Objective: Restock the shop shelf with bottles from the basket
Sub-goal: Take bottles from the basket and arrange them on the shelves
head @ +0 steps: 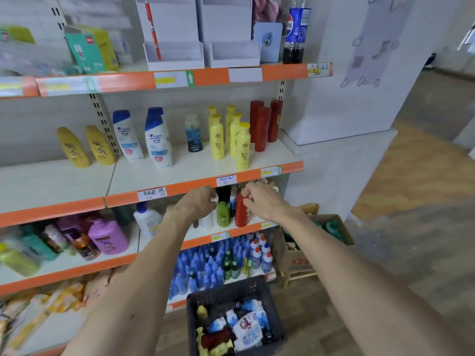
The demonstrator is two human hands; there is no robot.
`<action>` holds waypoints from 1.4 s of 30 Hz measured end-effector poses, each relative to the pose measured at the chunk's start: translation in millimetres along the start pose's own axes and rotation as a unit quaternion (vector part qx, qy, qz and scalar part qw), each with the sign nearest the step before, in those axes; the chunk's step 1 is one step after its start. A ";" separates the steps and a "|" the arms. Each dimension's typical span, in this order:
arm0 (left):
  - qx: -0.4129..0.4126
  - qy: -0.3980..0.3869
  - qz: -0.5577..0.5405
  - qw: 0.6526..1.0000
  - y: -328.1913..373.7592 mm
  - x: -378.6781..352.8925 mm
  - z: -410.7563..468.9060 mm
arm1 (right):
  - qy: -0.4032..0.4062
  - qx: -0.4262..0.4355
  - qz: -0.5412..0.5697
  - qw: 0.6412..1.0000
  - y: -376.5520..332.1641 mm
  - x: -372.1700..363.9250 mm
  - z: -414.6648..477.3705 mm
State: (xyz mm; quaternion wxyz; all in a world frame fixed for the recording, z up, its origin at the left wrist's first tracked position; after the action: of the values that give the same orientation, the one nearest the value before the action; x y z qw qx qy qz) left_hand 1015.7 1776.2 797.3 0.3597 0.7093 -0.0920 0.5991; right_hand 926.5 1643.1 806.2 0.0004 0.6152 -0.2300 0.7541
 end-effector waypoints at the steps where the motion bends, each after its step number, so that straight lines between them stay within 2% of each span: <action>1: -0.003 0.006 0.005 1.000 4.9 0.1 10.5 | 0.003 0.000 -0.005 1.000 4.5 2.6 5.5; 5: -0.008 0.027 -0.009 1.000 23.0 -1.2 37.3 | 0.024 -0.009 -0.020 0.999 24.4 17.0 32.0; 9: -0.009 0.044 0.058 0.997 20.6 -1.5 52.1 | 0.039 0.014 -0.038 0.998 26.1 19.2 51.4; 15: -0.005 0.029 0.122 0.992 10.9 -18.4 63.9 | 0.004 0.030 -0.064 0.998 26.6 -14.7 68.1; 25: 0.019 0.025 0.103 0.994 -16.0 -87.2 50.2 | -0.067 0.060 -0.073 0.993 49.9 -94.2 69.6; 29: -0.008 -0.002 0.069 0.998 -35.6 -180.2 40.8 | -0.109 0.063 -0.068 0.990 73.0 -175.7 54.0; 33: 0.048 -0.039 0.062 0.996 -98.9 -299.4 37.5 | -0.125 0.039 -0.065 0.989 118.4 -279.9 37.6; 38: 0.083 -0.076 0.059 0.992 -189.8 -458.4 20.8 | -0.171 0.030 -0.072 0.982 181.3 -443.6 -5.1; 42: 0.073 -0.101 0.050 0.991 -242.5 -591.7 12.4 | -0.194 0.022 -0.069 0.978 236.6 -578.5 -45.3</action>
State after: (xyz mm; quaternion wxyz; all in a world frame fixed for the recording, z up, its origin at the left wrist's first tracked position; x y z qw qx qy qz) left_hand 1004.7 1766.3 158.0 0.2658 0.7848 -0.1194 0.5470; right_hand 958.0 1610.6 181.2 -0.0055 0.7643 -0.1659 0.6232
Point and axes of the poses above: each hand's wrist, its own z-axis towards the middle knuckle, its own x-axis out of the back of the hand, y = z × x, the point moved 9 cm from there along z, towards the middle knuckle, and after that the axes turned 8 degrees about y, right-handed, at the moved point
